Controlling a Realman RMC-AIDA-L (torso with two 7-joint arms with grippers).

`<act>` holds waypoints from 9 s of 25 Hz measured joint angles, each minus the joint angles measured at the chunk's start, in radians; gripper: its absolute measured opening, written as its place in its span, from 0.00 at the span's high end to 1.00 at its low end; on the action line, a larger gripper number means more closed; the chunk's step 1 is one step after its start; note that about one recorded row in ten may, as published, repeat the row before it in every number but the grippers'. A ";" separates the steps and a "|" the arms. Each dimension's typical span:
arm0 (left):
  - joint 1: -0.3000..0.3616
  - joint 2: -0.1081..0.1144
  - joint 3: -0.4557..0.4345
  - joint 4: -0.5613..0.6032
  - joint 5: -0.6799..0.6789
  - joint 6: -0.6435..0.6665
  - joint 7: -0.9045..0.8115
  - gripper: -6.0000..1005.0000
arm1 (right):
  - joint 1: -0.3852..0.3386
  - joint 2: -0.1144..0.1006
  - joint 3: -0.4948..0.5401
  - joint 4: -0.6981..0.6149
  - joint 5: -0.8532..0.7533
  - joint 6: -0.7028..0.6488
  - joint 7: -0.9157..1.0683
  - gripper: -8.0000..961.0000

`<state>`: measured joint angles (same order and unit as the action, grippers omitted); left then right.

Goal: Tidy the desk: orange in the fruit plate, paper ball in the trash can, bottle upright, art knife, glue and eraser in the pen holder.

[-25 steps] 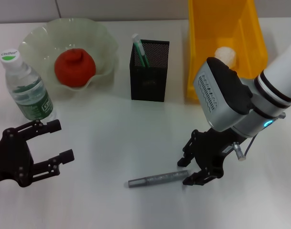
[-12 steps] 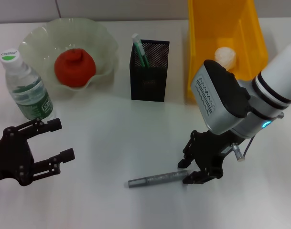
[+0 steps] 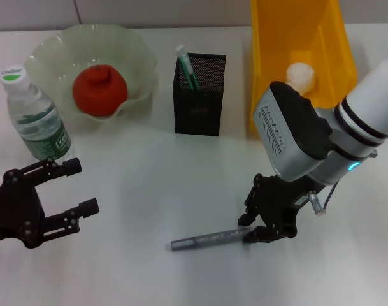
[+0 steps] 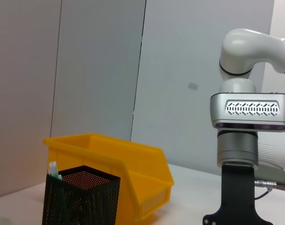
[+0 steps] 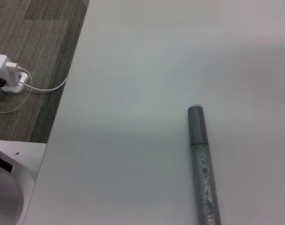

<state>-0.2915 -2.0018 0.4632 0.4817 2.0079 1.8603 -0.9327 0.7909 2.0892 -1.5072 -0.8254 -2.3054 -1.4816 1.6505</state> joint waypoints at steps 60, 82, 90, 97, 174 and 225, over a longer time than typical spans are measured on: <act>0.004 0.008 0.000 0.008 0.000 0.024 0.000 0.23 | -0.021 -0.006 0.065 -0.073 0.017 -0.074 0.003 0.82; 0.007 0.011 -0.002 0.008 -0.002 0.033 0.002 0.23 | -0.027 -0.008 0.141 -0.095 0.015 -0.119 -0.006 0.84; 0.002 0.011 -0.002 0.008 -0.002 0.034 0.001 0.23 | -0.066 -0.010 0.324 -0.141 0.013 -0.205 -0.062 0.85; -0.003 0.009 0.006 0.007 -0.001 0.034 0.008 0.23 | -0.098 -0.011 0.497 -0.149 0.020 -0.254 -0.095 0.85; -0.014 -0.019 -0.048 0.000 -0.056 0.039 0.029 0.23 | 0.495 -0.003 0.373 -0.111 -0.581 -0.155 0.342 0.76; -0.019 -0.030 0.030 -0.016 -0.040 0.043 0.027 0.23 | -0.301 -0.011 0.414 0.250 0.721 -0.101 -0.450 0.38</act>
<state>-0.3101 -2.0319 0.4932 0.4653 1.9681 1.9035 -0.9056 0.4896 2.0780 -1.0936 -0.5753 -1.5843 -1.5826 1.2000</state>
